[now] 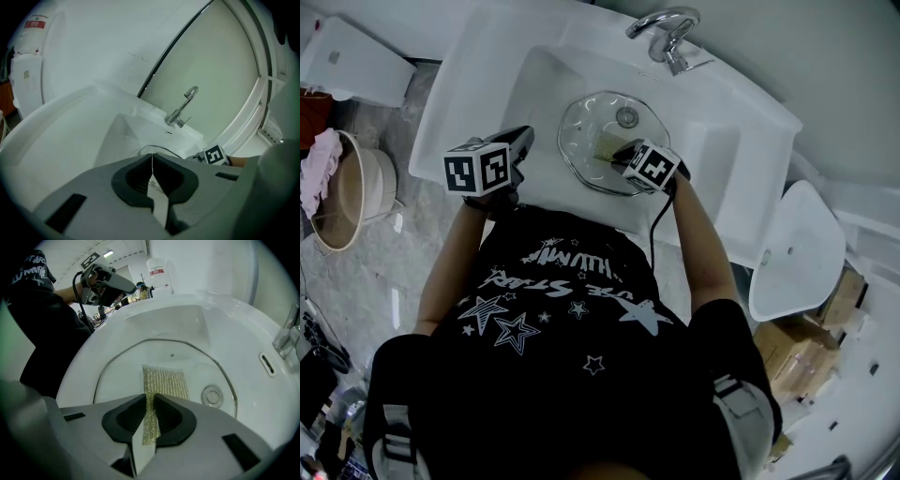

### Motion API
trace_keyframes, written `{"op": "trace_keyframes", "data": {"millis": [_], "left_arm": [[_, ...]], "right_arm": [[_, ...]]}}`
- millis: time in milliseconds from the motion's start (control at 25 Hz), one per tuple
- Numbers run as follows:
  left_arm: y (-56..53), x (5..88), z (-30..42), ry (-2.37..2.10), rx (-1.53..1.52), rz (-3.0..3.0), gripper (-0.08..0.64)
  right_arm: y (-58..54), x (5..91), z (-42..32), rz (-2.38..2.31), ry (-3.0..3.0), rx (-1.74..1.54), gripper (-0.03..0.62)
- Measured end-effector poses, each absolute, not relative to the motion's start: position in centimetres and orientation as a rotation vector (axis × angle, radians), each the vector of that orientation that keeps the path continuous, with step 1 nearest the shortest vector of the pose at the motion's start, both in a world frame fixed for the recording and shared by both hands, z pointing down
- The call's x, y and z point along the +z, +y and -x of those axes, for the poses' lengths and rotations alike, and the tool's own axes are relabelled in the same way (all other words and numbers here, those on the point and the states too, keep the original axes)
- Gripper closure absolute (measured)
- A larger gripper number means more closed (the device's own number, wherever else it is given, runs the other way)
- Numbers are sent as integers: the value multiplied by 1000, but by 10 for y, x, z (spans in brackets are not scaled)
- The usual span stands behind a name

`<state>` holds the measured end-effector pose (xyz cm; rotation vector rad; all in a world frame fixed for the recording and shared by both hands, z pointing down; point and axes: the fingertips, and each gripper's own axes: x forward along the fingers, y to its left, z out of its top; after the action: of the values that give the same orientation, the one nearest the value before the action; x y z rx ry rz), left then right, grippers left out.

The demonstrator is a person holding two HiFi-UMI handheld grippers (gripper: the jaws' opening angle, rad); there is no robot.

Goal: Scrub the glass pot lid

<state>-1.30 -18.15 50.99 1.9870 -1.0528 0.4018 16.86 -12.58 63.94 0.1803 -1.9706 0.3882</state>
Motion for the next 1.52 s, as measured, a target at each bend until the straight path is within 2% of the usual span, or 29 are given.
{"op": "trace_keyframes", "data": {"millis": [1120, 1520], "left_arm": [[-171, 520, 1, -1020, 427, -1992, 548], [-174, 522, 5, -1039, 428, -1969, 548]], "right_arm": [[-69, 600, -152, 74, -2022, 657, 529], [-126, 598, -173, -215, -2128, 567, 529]]}}
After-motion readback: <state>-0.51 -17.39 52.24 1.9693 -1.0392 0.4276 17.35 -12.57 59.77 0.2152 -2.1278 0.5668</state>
